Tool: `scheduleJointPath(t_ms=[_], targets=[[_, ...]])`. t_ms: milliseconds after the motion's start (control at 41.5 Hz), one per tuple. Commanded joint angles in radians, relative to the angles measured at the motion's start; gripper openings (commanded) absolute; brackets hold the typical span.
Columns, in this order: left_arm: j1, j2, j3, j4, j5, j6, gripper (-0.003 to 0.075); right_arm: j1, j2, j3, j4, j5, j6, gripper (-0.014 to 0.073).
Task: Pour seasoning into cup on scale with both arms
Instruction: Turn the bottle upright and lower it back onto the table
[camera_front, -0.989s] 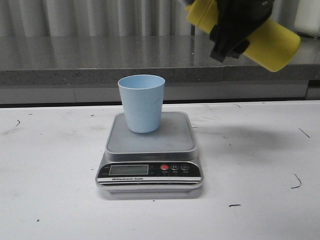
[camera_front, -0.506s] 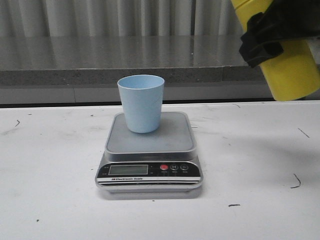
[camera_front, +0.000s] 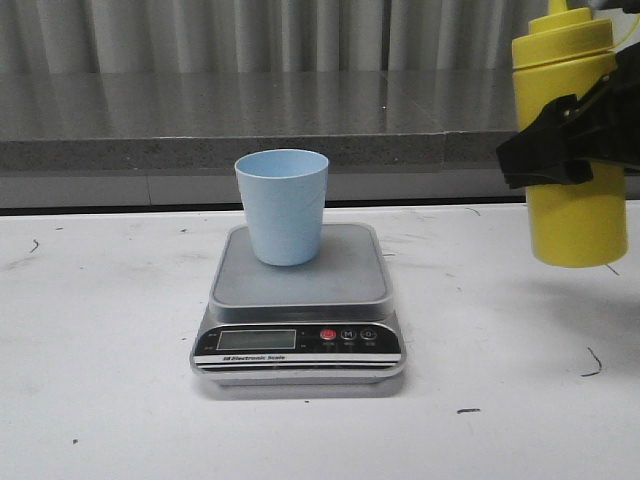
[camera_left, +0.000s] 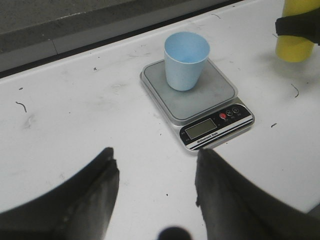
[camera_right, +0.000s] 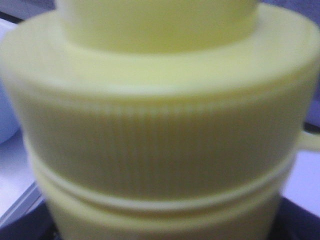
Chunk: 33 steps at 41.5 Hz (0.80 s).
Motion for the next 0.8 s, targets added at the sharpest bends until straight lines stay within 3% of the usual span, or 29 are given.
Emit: scheduleJointPath(t_ms=[0, 410, 772], targets=[[-0.005, 0.002, -0.026, -0.002, -0.067, -0.012, 0.0355, -0.007, 0.007, -0.022, 0.128, -0.177, -0.089, 0.0350], [-0.005, 0.002, -0.026, -0.002, -0.067, -0.012, 0.0355, -0.007, 0.204, -0.025, 0.260, -0.495, -0.258, 0.0351], [-0.005, 0.002, -0.026, -0.002, -0.067, -0.012, 0.0355, -0.007, 0.343, -0.028, 0.279, -0.696, -0.327, 0.0353]])
